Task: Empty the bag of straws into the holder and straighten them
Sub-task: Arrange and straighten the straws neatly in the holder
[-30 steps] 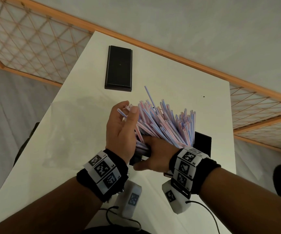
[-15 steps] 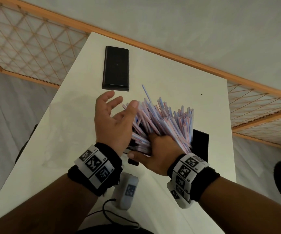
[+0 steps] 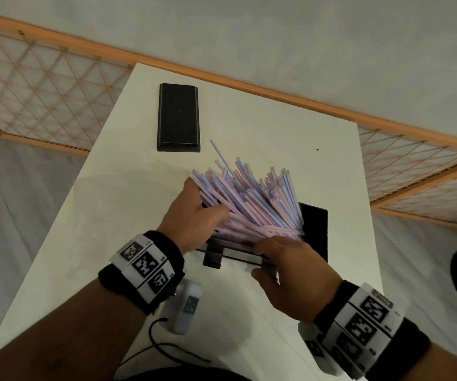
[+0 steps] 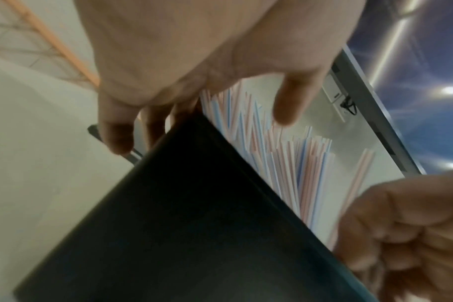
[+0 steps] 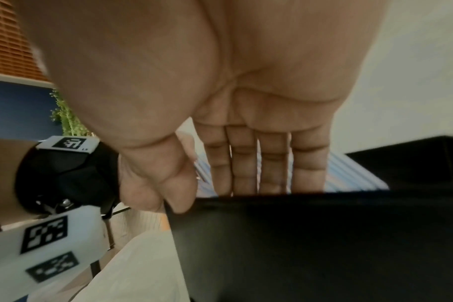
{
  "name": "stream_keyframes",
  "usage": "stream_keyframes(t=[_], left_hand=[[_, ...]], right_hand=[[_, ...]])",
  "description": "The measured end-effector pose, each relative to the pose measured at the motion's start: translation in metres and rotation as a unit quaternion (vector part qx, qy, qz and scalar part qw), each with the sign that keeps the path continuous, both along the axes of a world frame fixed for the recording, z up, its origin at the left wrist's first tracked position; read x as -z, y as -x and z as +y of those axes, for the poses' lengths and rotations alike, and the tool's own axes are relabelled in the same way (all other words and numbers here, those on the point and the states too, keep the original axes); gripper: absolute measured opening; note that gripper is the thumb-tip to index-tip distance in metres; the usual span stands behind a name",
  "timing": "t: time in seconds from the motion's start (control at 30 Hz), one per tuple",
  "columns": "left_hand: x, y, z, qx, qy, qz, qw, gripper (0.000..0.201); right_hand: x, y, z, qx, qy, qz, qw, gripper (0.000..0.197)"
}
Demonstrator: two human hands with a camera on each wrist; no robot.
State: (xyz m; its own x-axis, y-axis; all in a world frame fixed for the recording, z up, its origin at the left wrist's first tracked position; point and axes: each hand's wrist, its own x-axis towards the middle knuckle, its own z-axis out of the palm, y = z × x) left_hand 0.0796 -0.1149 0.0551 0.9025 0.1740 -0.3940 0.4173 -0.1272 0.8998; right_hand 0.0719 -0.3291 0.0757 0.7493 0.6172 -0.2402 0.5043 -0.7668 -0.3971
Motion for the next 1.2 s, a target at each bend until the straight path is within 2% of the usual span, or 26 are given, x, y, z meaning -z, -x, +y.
stream_keyframes(t=[0.03, 0.1, 0.17, 0.23, 0.37, 0.43, 0.53, 0.67, 0.77, 1.03, 1.13, 1.2], left_hand=[[-0.003, -0.001, 0.0, 0.023, -0.063, 0.008, 0.998, 0.048], [-0.008, -0.002, -0.002, 0.011, -0.187, -0.017, 0.982, 0.026], [-0.012, -0.003, -0.004, -0.018, -0.243, -0.074, 0.967, 0.012], [-0.014, -0.004, -0.005, -0.023, -0.26, -0.1, 0.96, 0.006], [-0.018, -0.005, -0.008, 0.031, -0.299, -0.137, 0.944, 0.01], [-0.016, -0.008, -0.01, 0.064, -0.32, -0.123, 0.937, 0.022], [-0.009, -0.013, -0.008, 0.07, -0.327, -0.081, 0.939, 0.026], [-0.008, -0.018, -0.007, 0.038, -0.317, -0.076, 0.945, 0.028], [-0.01, -0.017, -0.008, -0.011, -0.312, -0.096, 0.945, 0.033], [-0.023, -0.014, 0.0, -0.049, -0.283, -0.107, 0.952, 0.017], [-0.029, -0.015, 0.007, -0.037, -0.273, -0.099, 0.956, 0.006], [-0.031, -0.014, 0.012, 0.002, -0.281, -0.098, 0.955, 0.011]], right_hand=[[-0.003, -0.002, -0.002, 0.002, 0.017, 0.0, 1.0, 0.032], [-0.009, -0.006, -0.006, 0.023, 0.019, -0.015, 0.999, 0.034], [-0.014, -0.01, -0.01, 0.065, 0.012, -0.029, 0.997, 0.033], [-0.015, -0.014, -0.013, 0.096, 0.005, -0.034, 0.995, 0.039], [-0.014, -0.019, -0.016, 0.124, -0.019, -0.029, 0.992, 0.043], [-0.013, -0.019, -0.017, 0.131, -0.018, -0.02, 0.991, 0.04], [-0.01, -0.018, -0.016, 0.134, -0.032, -0.005, 0.99, 0.031], [-0.007, -0.012, -0.011, 0.121, -0.055, 0.003, 0.991, 0.023], [-0.007, -0.01, -0.003, 0.109, -0.07, -0.018, 0.992, 0.028], [-0.006, -0.015, 0.008, 0.121, -0.121, -0.094, 0.981, 0.034], [-0.012, -0.02, 0.012, 0.125, -0.141, -0.112, 0.976, 0.025], [-0.015, -0.023, 0.015, 0.127, -0.148, -0.118, 0.974, 0.02]])
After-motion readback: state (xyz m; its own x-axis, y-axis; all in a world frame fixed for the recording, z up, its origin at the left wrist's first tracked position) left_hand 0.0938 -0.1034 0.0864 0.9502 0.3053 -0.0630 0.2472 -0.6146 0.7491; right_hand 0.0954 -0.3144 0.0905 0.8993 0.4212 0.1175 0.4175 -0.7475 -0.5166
